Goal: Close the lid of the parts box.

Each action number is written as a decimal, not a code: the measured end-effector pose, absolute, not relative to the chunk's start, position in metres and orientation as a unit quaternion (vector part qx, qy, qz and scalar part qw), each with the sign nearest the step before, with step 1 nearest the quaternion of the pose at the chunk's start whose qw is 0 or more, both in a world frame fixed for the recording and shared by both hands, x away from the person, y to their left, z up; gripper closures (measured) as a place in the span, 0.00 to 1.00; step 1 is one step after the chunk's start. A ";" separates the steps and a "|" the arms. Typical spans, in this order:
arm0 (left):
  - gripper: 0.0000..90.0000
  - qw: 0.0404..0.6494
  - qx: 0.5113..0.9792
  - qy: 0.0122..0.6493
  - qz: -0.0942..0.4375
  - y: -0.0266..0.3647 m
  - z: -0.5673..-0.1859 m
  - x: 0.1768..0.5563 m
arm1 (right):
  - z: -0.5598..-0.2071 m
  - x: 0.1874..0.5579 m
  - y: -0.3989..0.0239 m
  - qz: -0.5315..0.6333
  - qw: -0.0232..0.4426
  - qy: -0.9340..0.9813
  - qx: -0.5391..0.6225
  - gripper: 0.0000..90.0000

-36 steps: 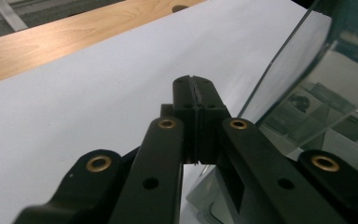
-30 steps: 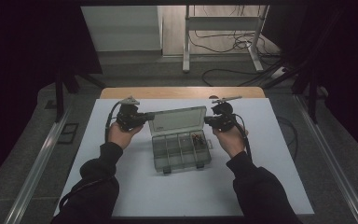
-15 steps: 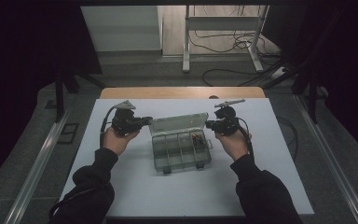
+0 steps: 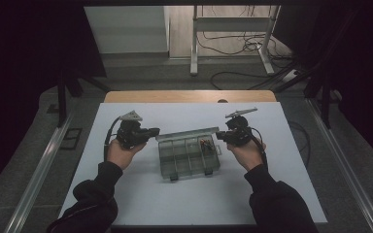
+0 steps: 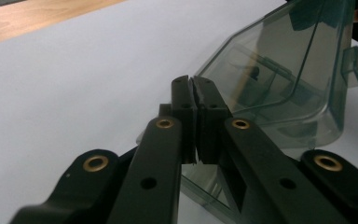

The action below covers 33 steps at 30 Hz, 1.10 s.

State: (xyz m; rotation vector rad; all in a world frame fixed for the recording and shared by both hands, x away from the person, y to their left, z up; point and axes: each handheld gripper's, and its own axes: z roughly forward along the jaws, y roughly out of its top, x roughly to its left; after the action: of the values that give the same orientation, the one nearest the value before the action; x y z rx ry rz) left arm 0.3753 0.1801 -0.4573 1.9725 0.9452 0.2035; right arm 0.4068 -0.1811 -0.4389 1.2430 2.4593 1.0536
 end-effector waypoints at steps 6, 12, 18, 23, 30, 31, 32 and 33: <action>0.97 0.453 0.802 0.382 0.080 0.178 -0.459 0.367 | -0.441 0.400 -0.188 0.349 0.098 0.834 0.415 0.99; 0.97 0.448 0.805 0.382 0.074 0.176 -0.463 0.358 | -0.442 0.396 -0.197 0.348 0.105 0.834 0.415 0.99; 0.97 0.445 0.808 0.380 0.072 0.173 -0.466 0.350 | -0.440 0.390 -0.203 0.350 0.106 0.833 0.415 0.99; 0.97 0.441 0.812 0.375 0.070 0.171 -0.468 0.344 | -0.439 0.384 -0.202 0.352 0.105 0.836 0.407 0.99; 0.97 0.434 0.818 0.371 0.067 0.164 -0.472 0.330 | -0.438 0.375 -0.198 0.357 0.101 0.843 0.390 0.99; 0.97 0.431 0.820 0.370 0.068 0.163 -0.472 0.328 | -0.439 0.374 -0.198 0.358 0.102 0.844 0.387 0.99; 0.97 0.430 0.822 0.366 0.070 0.163 -0.472 0.327 | -0.438 0.373 -0.197 0.358 0.100 0.844 0.386 0.99; 0.97 0.431 0.821 0.369 0.072 0.162 -0.473 0.325 | -0.439 0.371 -0.197 0.357 0.100 0.846 0.383 0.99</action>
State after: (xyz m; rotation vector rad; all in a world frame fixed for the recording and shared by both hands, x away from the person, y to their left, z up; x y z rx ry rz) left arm 0.3254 0.1619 -0.4730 2.0470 0.9194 0.1798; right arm 0.3715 -0.1970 -0.4387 1.1322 2.5011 1.0563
